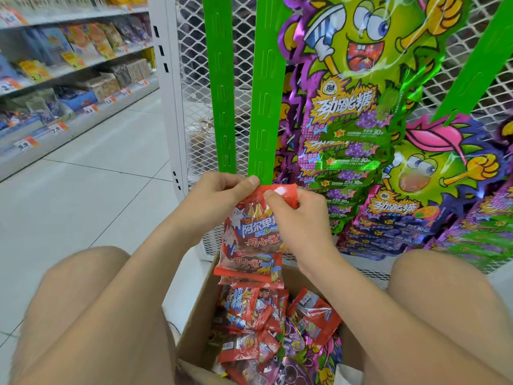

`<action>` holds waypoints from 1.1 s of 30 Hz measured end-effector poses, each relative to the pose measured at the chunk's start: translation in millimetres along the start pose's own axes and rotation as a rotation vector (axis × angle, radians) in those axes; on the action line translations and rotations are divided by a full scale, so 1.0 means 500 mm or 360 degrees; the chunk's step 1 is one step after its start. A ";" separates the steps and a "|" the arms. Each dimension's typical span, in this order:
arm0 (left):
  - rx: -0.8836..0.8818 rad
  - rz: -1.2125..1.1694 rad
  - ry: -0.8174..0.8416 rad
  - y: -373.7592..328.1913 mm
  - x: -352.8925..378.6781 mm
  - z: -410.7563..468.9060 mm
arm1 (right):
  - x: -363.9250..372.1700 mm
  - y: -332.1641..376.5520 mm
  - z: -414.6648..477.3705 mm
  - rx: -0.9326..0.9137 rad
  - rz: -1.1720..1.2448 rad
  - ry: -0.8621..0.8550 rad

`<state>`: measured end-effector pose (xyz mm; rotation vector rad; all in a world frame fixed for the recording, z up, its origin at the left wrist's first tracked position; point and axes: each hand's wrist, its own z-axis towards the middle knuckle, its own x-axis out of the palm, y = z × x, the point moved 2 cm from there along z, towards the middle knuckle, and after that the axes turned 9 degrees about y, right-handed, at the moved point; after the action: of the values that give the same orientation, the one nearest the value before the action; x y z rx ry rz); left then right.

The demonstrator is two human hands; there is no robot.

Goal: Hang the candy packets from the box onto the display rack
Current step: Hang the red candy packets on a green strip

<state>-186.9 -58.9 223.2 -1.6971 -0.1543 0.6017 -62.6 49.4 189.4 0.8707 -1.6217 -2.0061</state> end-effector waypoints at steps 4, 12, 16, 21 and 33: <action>0.0000 -0.0027 -0.0010 -0.003 0.002 0.002 | 0.000 0.005 0.000 0.0077 0.0099 0.0035; -0.0006 0.0034 -0.0092 0.011 0.004 0.019 | 0.002 -0.007 0.000 0.0201 -0.0030 0.0044; 0.0081 0.0110 -0.0130 0.011 0.003 0.017 | -0.004 -0.018 0.001 -0.0007 -0.0356 0.0009; 0.0256 0.0329 -0.0102 0.016 -0.006 0.014 | -0.022 -0.026 0.010 -0.0151 -0.0644 0.0096; 0.0264 0.0489 0.0080 0.041 -0.035 0.011 | -0.027 -0.039 0.013 -0.0002 -0.0305 0.0209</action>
<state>-209.2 -66.2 208.4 -1.5837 0.1918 0.7759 -56.4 67.6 174.1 1.1709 -1.5140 -2.0271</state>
